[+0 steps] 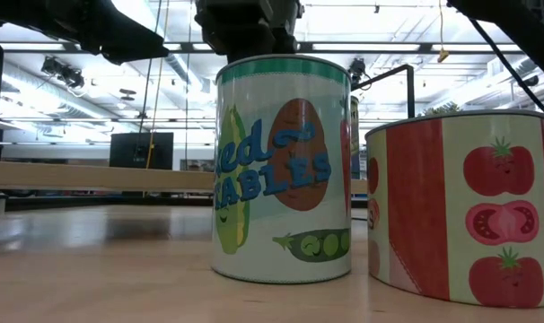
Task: Pick and place cans onto a shelf
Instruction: Put the top big can on the shelf
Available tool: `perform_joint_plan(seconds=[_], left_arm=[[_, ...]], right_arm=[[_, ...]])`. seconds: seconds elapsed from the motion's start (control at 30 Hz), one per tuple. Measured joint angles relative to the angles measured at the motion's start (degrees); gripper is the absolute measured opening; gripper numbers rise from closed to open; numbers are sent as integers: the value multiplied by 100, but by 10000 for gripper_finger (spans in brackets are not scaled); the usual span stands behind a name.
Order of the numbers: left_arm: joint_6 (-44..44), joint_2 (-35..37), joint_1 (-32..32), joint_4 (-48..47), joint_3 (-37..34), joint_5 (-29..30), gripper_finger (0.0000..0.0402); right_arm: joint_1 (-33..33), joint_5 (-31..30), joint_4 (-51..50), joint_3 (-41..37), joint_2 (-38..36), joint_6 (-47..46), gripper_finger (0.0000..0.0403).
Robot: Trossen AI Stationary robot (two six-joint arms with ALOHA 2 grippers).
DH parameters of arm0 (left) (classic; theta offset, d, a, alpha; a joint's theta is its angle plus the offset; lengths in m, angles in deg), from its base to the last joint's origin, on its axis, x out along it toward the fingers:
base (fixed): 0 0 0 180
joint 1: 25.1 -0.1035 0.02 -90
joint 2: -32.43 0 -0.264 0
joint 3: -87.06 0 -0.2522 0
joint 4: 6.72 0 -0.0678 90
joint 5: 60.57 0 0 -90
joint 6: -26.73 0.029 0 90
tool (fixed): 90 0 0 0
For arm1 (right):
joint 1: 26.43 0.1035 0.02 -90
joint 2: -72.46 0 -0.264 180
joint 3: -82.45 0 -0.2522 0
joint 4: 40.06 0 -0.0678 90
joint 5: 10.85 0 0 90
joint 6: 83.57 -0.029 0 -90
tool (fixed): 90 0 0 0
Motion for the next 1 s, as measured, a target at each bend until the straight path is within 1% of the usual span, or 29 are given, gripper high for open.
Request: perform_joint_plan(seconds=[0.2, 0.33, 0.53, 0.6, 0.67, 0.73, 0.9, 1.0], left_arm=[[-1, -1, 0, 1, 0, 0, 243], [2, -2, 0, 1, 0, -1, 243], [2, 0, 1, -2, 2, -4, 243], [2, -2, 0, -21, 2, -4, 243], [4, 0, 1, -16, 2, -4, 243], [4, -2, 0, -19, 2, -4, 243], [4, 0, 0, -19, 2, -4, 243], [4, 0, 0, -19, 2, -2, 243]], right_arm=[[2, -512, 25, 119, -18, 59, 380], [4, -504, 148, 225, -99, 175, 380], [14, -626, 40, 227, -174, 225, 378], [71, -557, 45, 229, -177, 424, 377], [216, -654, 63, 227, -177, 672, 377], [406, -951, 151, 227, -177, 1004, 377], [921, -2251, 226, 228, -177, 1838, 377], [1221, -2806, 206, 228, -177, 2156, 377]])
